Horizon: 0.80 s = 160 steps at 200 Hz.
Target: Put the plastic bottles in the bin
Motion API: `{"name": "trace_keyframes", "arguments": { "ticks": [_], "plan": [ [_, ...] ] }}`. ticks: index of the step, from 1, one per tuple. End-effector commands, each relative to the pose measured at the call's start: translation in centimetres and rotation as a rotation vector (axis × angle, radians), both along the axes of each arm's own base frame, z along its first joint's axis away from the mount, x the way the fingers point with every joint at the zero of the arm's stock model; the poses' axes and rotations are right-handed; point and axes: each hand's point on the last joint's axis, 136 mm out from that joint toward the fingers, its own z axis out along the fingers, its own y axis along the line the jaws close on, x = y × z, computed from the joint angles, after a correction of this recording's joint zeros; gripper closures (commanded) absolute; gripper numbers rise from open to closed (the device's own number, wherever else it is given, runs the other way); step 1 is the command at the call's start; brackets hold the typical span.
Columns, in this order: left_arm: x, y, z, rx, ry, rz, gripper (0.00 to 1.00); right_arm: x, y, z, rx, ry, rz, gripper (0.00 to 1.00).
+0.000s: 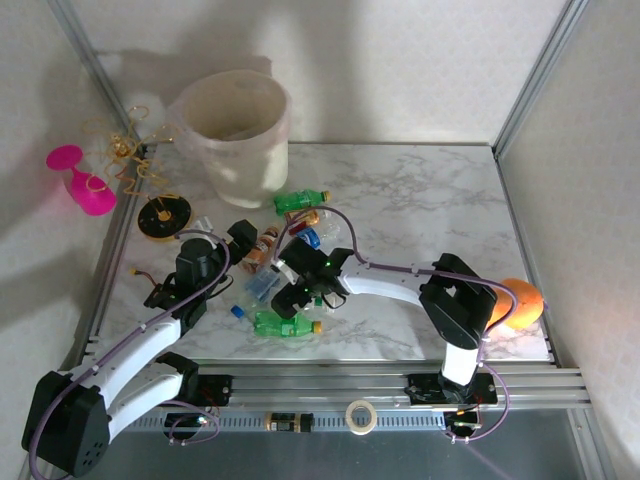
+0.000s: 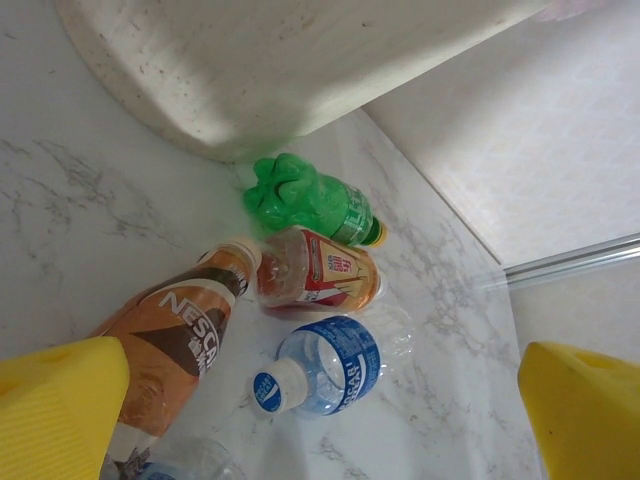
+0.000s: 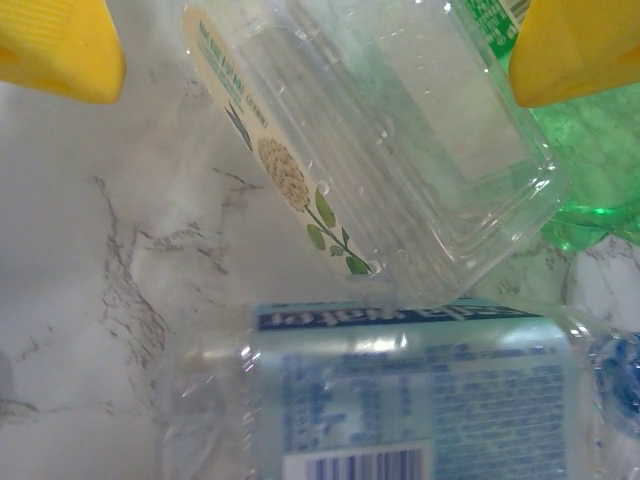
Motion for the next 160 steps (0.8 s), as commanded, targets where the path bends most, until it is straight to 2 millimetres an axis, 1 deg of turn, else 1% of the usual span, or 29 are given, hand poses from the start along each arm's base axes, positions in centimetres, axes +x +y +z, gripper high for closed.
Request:
{"name": "trace_keyframes", "arguments": {
  "ticks": [1, 29, 62, 66, 94, 115, 139, 160],
  "plan": [
    [0.3, -0.1, 0.9, -0.038, -0.035, -0.002, 0.01, 0.6, -1.4, -1.5, -0.107, -0.043, -0.011, 0.01],
    [0.3, -0.3, 1.1, -0.053, -0.039, -0.010, 0.00, 1.1, -1.9, -1.7, -0.132, -0.068, -0.031, 0.01],
    [0.3, -0.6, 0.6, -0.060, -0.021, -0.019, 0.00, 1.4, -3.0, -2.1, -0.165, -0.094, -0.050, 0.01],
    [0.5, -0.7, 1.1, -0.069, -0.042, -0.019, 0.00, 1.4, -3.1, -2.1, -0.168, -0.095, -0.052, 0.01],
    [0.7, -0.8, 1.0, -0.082, -0.042, -0.020, 0.00, 1.2, -3.0, -2.2, -0.158, -0.088, -0.052, 0.01],
    [0.8, -1.1, 1.0, -0.094, -0.039, -0.026, 0.00, 1.3, -3.4, -2.8, -0.179, -0.093, -0.063, 0.02],
    [0.8, -1.3, 1.0, -0.099, -0.041, -0.031, 0.00, 1.4, -4.5, -3.8, -0.222, -0.101, -0.083, 0.02],
    [0.8, -1.3, 1.1, -0.098, -0.044, -0.031, 0.00, 1.3, -5.2, -4.2, -0.236, -0.104, -0.093, 0.04]
  ]
}}
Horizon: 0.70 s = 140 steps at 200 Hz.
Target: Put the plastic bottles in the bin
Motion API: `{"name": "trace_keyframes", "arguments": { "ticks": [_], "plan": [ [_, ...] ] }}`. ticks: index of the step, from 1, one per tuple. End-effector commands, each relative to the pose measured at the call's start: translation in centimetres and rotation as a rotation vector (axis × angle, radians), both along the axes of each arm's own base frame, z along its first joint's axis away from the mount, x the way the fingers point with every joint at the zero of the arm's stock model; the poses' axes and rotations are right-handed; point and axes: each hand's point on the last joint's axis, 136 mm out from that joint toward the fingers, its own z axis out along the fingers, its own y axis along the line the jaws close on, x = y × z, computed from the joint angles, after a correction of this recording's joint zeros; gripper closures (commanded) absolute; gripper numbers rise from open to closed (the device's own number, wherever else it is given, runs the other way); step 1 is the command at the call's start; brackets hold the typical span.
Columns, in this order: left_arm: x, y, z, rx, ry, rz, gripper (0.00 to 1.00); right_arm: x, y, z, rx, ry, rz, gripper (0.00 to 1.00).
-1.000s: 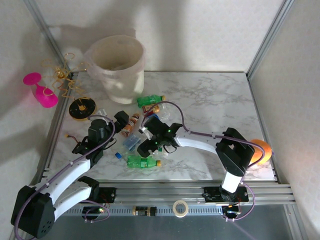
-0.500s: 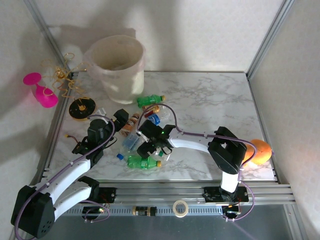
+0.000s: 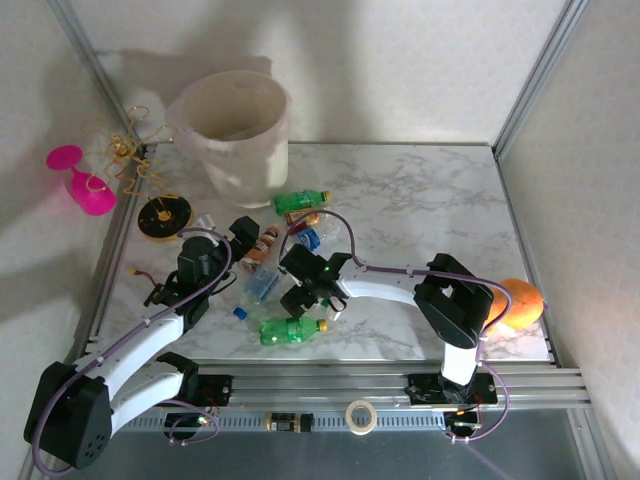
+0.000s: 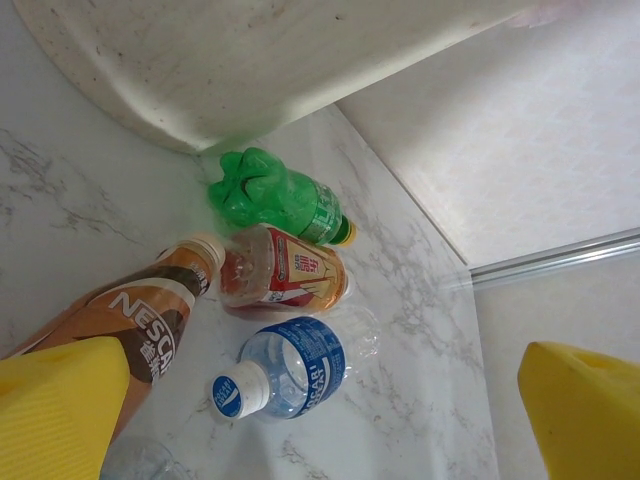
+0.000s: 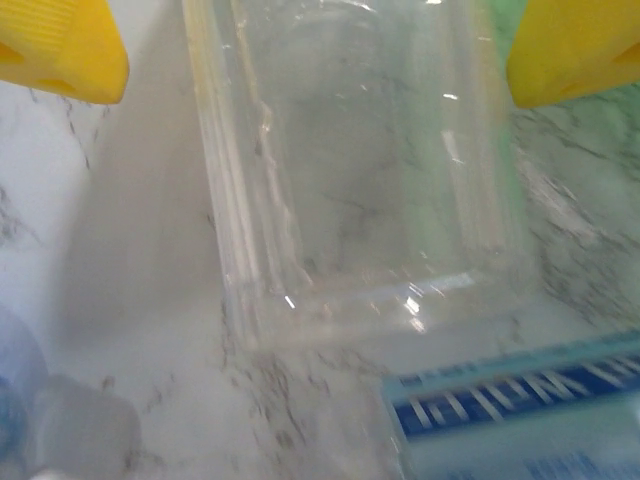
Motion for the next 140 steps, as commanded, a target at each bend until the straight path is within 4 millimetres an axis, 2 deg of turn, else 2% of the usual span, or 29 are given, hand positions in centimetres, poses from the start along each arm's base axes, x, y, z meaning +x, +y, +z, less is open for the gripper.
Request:
{"name": "trace_keyframes", "arguments": {
  "ticks": [1, 34, 74, 109, 140],
  "plan": [
    [0.1, -0.4, 0.9, -0.026, -0.033, -0.012, 0.00, -0.4, -2.2, -2.0, -0.091, 0.007, -0.025, 0.04],
    [0.4, -0.7, 1.0, -0.034, -0.033, -0.022, 0.00, -0.5, -2.2, -1.8, -0.066, 0.006, -0.023, 0.13],
    [0.6, -1.7, 1.2, -0.045, -0.033, -0.056, 0.01, 0.0, -1.8, -1.0, -0.034, -0.028, -0.013, 0.35],
    [0.5, -3.0, 1.5, -0.054, -0.037, -0.101, 0.00, 0.9, -1.5, 0.9, 0.041, -0.076, -0.026, 0.44],
    [0.4, -4.6, 1.9, -0.074, -0.044, -0.146, 0.00, 1.9, -1.6, 3.9, 0.178, -0.117, -0.055, 0.48]
  ]
}}
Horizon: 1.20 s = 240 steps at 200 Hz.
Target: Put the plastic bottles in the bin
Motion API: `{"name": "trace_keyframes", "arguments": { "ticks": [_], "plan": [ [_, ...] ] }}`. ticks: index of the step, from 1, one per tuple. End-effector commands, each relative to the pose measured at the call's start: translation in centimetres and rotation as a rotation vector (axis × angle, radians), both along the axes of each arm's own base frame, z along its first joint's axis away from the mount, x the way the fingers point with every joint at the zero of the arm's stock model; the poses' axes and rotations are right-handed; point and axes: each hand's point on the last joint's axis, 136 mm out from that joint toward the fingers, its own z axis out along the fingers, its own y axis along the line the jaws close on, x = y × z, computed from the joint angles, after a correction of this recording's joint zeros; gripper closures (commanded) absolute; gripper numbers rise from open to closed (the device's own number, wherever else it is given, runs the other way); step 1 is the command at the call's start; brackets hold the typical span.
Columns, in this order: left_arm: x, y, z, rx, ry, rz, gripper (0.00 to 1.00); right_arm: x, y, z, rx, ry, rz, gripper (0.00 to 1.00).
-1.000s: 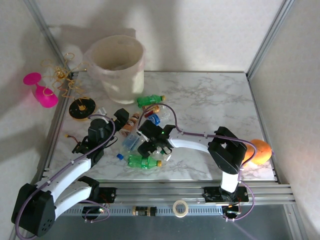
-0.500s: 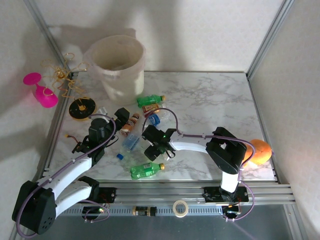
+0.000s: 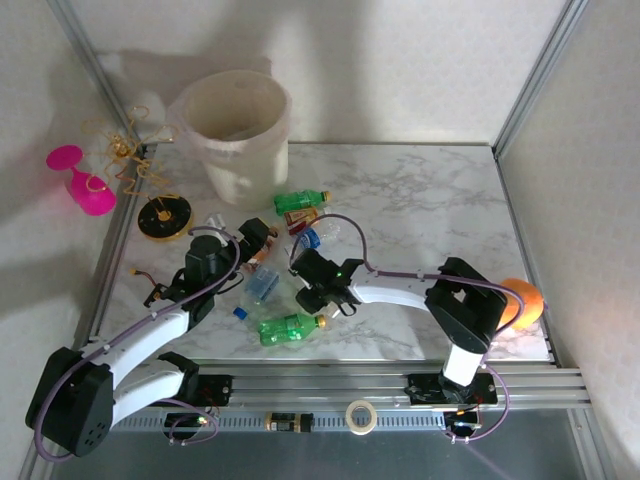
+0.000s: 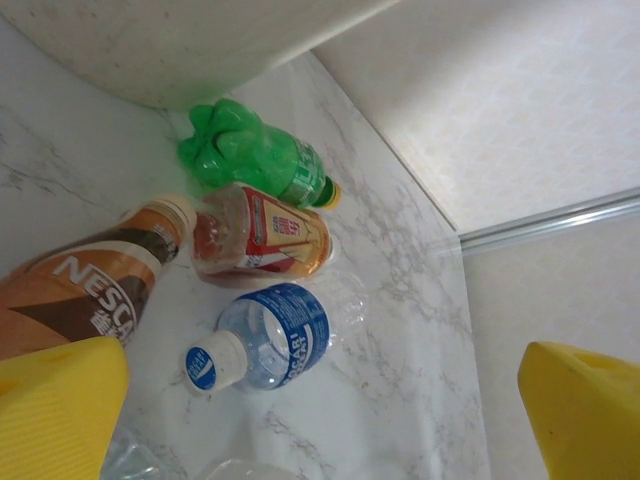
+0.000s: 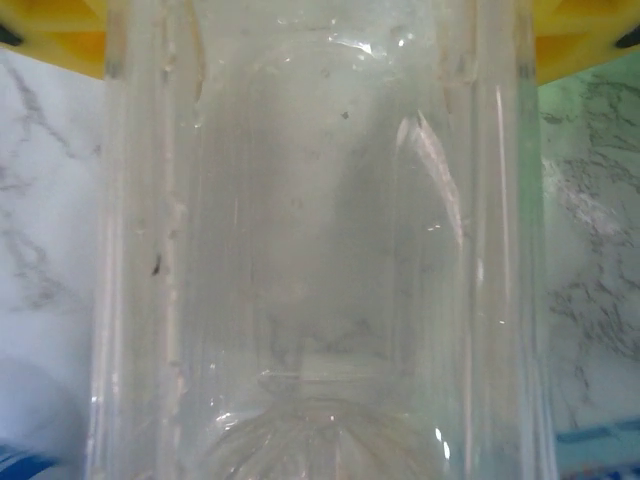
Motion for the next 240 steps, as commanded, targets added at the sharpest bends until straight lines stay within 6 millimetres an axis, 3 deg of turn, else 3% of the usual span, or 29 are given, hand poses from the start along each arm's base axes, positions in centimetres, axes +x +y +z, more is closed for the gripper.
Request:
{"name": "trace_keyframes", "arguments": {
  "ticks": [1, 76, 113, 206, 240],
  "plan": [
    [0.4, -1.9, 2.7, -0.058, -0.062, -0.052, 0.00, 1.5, 0.5, 3.6, 0.141, -0.073, -0.024, 0.48],
    [-0.3, -7.7, 6.2, -0.115, -0.131, -0.186, 0.00, 4.2, -1.7, 12.2, 0.538, -0.156, -0.128, 0.49],
    [-0.9, -10.6, 6.8, -0.119, -0.139, -0.261, 0.01, 4.6, -2.0, 15.4, 0.666, -0.205, -0.128, 0.48],
    [-1.5, -14.5, 6.8, -0.094, -0.149, -0.364, 0.07, 3.7, -0.8, 16.4, 0.726, -0.181, -0.058, 0.48],
    [-1.4, -15.0, 6.5, -0.088, -0.146, -0.377, 0.20, 3.5, -0.7, 16.4, 0.733, -0.172, -0.044, 0.48]
  ]
}}
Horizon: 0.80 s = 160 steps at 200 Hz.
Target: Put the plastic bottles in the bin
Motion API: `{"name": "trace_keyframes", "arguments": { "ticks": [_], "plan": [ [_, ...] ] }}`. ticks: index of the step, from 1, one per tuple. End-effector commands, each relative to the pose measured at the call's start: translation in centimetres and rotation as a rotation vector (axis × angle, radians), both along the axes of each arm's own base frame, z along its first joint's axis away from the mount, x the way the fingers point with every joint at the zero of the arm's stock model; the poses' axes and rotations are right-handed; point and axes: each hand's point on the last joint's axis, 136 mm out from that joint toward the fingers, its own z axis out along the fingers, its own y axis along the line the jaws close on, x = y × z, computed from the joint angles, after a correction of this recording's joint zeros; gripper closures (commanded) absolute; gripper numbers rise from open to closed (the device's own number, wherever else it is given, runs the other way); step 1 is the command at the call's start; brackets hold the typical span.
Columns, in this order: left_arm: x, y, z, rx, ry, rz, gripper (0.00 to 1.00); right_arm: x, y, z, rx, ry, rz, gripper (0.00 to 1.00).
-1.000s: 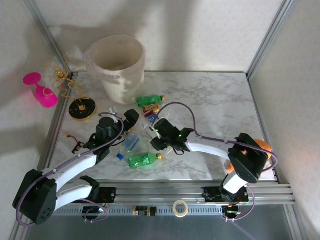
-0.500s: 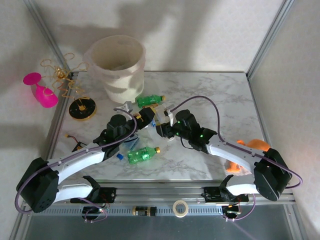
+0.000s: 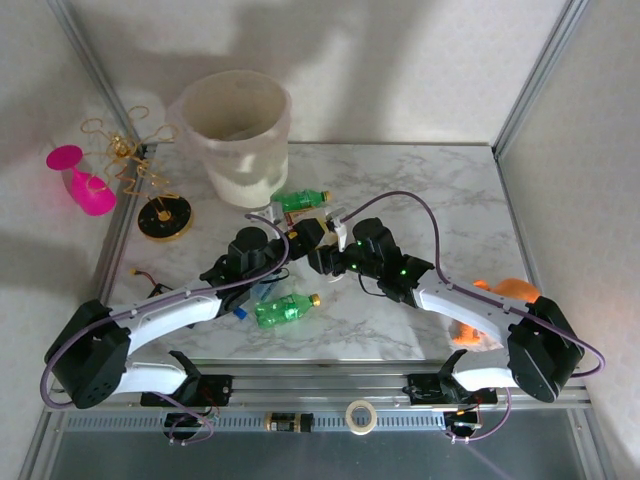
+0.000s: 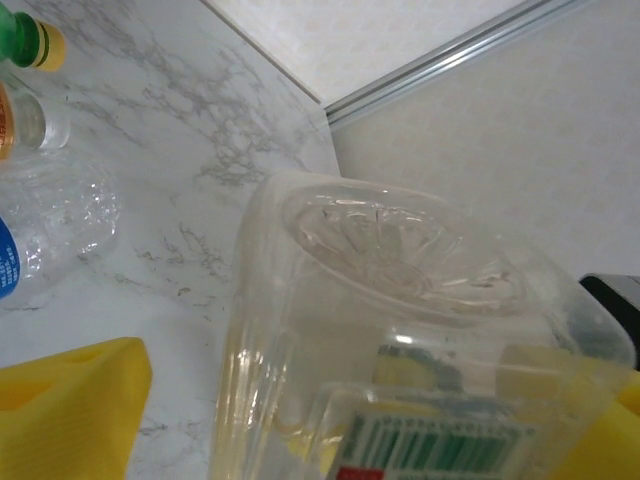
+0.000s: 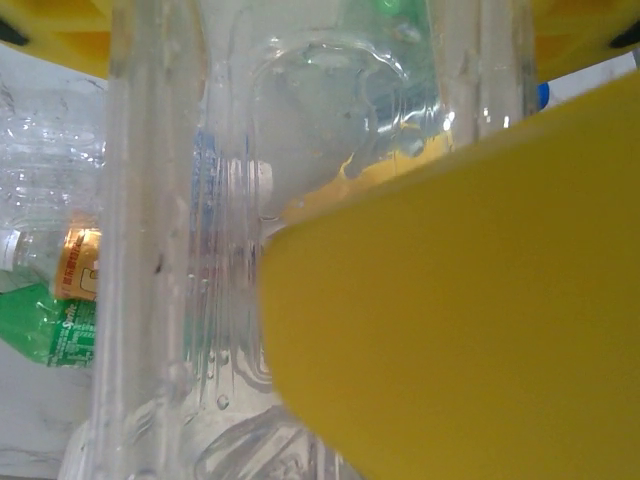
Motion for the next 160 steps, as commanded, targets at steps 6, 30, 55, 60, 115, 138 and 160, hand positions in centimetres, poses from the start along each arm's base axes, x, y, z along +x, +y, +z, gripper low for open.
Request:
{"name": "trace_keyframes", "arguments": {
  "ticks": [6, 30, 55, 60, 115, 138, 160],
  "plan": [
    [0.0, -1.0, 1.9, -0.020, -0.055, -0.032, 0.23, -0.4, 0.4, 1.2, 0.049, -0.022, 0.029, 0.48],
    [0.2, -1.0, 1.9, -0.018, -0.061, -0.025, 0.36, -0.5, 0.4, 0.9, 0.045, -0.015, 0.035, 0.47],
    [0.4, -1.0, 2.0, -0.018, -0.067, -0.019, 0.47, -0.6, 0.4, 0.8, 0.046, -0.008, 0.039, 0.45],
    [0.4, -1.0, 1.9, -0.016, -0.066, -0.017, 0.49, -0.6, 0.4, 0.8, 0.047, -0.008, 0.037, 0.44],
    [2.1, -0.2, 3.0, 0.015, -0.118, 0.052, 0.56, -0.8, -0.7, 1.3, 0.061, -0.021, 0.000, 0.25],
    [3.5, 0.6, 4.5, 0.046, -0.162, 0.082, 0.57, -1.1, -1.8, 1.7, 0.083, -0.033, -0.028, 0.21],
    [4.9, 1.7, 6.3, 0.059, -0.206, 0.119, 0.57, -1.4, -2.8, 2.3, 0.114, -0.041, -0.047, 0.16]
  ]
}}
